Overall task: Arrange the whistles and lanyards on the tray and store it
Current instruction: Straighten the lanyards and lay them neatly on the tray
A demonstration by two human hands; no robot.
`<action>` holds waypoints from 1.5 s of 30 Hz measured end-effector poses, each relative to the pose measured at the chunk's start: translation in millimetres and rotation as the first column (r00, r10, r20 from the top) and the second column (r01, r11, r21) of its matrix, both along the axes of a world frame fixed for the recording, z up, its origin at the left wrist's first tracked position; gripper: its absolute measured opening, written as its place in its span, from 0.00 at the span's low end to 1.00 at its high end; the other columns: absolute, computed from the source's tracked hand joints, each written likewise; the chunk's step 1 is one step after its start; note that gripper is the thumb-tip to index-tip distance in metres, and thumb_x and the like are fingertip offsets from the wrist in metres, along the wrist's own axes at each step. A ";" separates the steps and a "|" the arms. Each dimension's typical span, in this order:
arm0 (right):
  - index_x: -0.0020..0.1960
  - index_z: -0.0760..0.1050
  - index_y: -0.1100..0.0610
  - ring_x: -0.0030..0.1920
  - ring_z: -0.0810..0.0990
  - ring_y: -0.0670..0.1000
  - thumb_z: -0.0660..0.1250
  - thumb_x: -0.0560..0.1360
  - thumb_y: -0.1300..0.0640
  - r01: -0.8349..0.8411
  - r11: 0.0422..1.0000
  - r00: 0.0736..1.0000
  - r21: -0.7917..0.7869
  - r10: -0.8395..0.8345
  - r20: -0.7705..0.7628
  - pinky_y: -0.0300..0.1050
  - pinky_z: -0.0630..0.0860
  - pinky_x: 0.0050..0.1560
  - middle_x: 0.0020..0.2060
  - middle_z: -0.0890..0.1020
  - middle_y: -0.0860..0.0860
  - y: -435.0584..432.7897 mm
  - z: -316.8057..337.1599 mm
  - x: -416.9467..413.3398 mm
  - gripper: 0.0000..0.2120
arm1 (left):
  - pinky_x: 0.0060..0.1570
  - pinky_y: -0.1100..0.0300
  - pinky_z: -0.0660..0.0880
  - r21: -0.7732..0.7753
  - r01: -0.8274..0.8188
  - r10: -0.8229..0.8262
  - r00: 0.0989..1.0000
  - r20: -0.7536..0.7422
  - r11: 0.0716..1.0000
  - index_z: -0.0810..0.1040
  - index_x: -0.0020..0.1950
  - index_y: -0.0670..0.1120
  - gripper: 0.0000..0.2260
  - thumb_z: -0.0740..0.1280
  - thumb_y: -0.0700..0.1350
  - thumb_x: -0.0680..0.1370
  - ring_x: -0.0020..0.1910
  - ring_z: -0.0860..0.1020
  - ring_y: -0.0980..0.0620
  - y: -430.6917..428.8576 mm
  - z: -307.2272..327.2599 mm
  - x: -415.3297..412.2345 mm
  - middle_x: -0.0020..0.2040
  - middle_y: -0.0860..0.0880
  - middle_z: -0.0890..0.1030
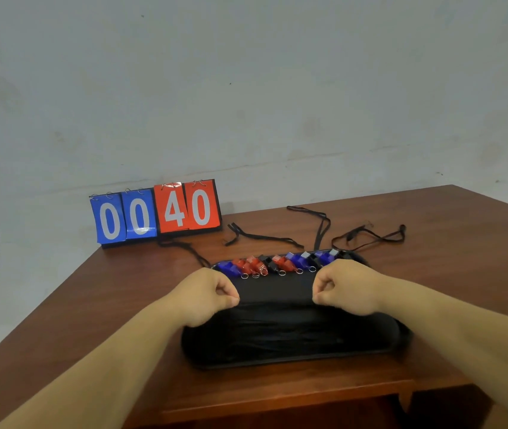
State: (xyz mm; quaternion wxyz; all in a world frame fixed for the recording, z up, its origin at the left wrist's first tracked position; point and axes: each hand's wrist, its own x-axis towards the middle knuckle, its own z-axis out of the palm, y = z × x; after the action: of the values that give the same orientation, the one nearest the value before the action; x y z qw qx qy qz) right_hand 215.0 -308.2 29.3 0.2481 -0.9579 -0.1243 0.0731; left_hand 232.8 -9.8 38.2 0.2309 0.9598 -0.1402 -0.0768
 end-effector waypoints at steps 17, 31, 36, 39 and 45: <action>0.50 0.86 0.48 0.53 0.81 0.41 0.64 0.82 0.48 -0.146 0.987 0.985 -0.073 0.139 -0.102 0.39 0.74 0.61 0.50 0.85 0.41 0.2 10.7 -6.1 0.12 | 0.55 0.62 0.74 0.115 0.153 -0.130 0.974 -0.187 0.981 0.86 0.52 0.54 0.07 0.68 0.51 0.81 0.53 0.80 0.61 -3.5 9.4 0.8 0.50 0.59 0.84; 0.51 0.86 0.50 0.45 0.82 0.40 0.60 0.84 0.49 -0.071 0.997 0.990 -0.008 0.070 -0.124 0.34 0.72 0.48 0.45 0.84 0.42 -7.8 13.1 -21.3 0.16 | 0.55 0.60 0.76 0.106 0.157 -0.137 0.975 -0.174 0.982 0.83 0.56 0.56 0.07 0.67 0.55 0.82 0.51 0.81 0.58 -0.3 8.0 -16.6 0.51 0.57 0.83; 0.53 0.84 0.45 0.51 0.81 0.40 0.69 0.79 0.48 -0.122 0.992 0.990 -0.032 0.120 -0.073 0.38 0.75 0.56 0.49 0.83 0.38 -13.3 10.2 -23.9 0.06 | 0.47 0.62 0.73 0.119 0.157 -0.141 0.981 -0.134 0.980 0.82 0.56 0.56 0.07 0.68 0.54 0.81 0.49 0.80 0.58 -1.6 7.7 -22.8 0.48 0.57 0.82; 0.53 0.83 0.45 0.52 0.81 0.41 0.71 0.77 0.46 -0.123 0.992 0.991 -0.022 0.121 -0.058 0.38 0.76 0.56 0.50 0.84 0.41 -14.2 11.8 -24.9 0.07 | 0.50 0.62 0.75 0.130 0.149 -0.134 0.984 -0.121 0.980 0.81 0.58 0.56 0.08 0.68 0.55 0.81 0.50 0.80 0.57 -2.6 10.3 -25.2 0.49 0.56 0.82; 0.60 0.80 0.45 0.52 0.80 0.41 0.72 0.76 0.44 -0.082 0.996 0.996 -0.034 0.081 -0.024 0.39 0.75 0.55 0.53 0.82 0.41 -20.3 22.0 -24.1 0.14 | 0.53 0.61 0.76 0.163 0.140 -0.137 0.990 -0.027 0.977 0.78 0.62 0.56 0.12 0.69 0.55 0.80 0.51 0.80 0.58 -10.6 21.1 -22.5 0.52 0.57 0.81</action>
State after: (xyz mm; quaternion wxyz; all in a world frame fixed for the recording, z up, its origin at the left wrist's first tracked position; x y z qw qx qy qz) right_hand 190.9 -328.5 51.4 0.2295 -0.9554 -0.1589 0.0963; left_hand 210.3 -20.4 59.3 0.1459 0.9628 -0.1980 -0.1116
